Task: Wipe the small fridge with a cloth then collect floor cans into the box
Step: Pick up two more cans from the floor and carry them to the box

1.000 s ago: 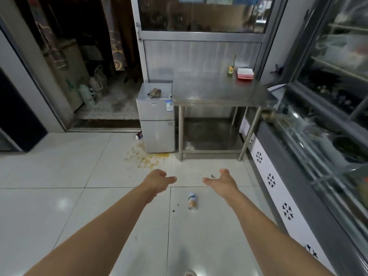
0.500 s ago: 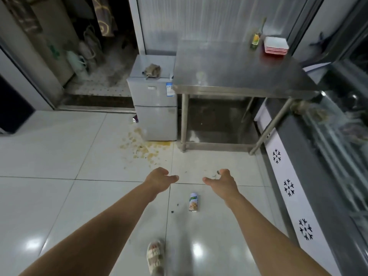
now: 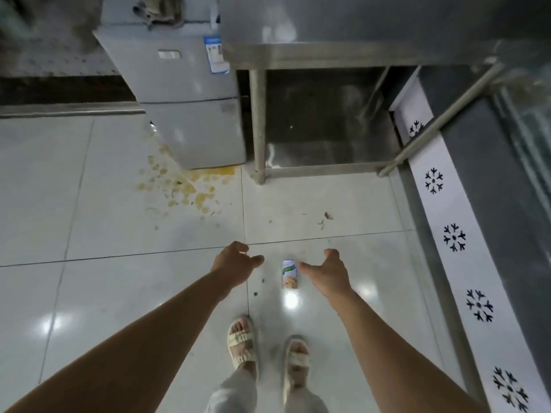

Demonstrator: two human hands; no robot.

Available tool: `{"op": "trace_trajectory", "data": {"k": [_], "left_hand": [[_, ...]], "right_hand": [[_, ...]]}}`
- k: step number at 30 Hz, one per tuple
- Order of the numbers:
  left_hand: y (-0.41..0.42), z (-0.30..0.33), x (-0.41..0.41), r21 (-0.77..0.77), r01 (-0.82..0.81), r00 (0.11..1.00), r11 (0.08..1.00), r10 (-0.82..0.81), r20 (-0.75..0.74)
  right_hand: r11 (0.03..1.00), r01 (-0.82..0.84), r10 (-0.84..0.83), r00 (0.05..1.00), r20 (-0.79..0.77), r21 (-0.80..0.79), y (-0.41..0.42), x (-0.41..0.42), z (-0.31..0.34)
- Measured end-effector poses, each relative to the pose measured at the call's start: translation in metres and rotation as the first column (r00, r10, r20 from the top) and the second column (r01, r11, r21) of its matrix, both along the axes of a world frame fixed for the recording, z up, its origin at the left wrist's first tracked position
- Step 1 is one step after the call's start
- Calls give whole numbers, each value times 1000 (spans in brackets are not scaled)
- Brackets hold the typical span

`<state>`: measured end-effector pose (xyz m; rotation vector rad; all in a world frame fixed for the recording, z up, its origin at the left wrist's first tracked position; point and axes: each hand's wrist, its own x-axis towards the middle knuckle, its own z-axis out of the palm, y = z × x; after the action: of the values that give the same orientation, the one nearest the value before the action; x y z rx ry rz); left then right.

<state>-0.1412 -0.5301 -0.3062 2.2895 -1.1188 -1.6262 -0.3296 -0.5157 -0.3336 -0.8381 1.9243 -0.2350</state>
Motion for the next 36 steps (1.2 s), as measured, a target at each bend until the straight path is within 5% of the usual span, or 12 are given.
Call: {"op": "trace_trajectory", "data": {"k": [23, 36], "left_hand": [[-4, -441, -30, 210, -146, 987, 967, 129, 90], [8, -532, -1, 233, -152, 985, 960, 128, 117]], "right_hand": [[974, -16, 41, 993, -110, 224, -16, -1, -461], [991, 58, -18, 950, -311, 120, -17, 17, -578]]}}
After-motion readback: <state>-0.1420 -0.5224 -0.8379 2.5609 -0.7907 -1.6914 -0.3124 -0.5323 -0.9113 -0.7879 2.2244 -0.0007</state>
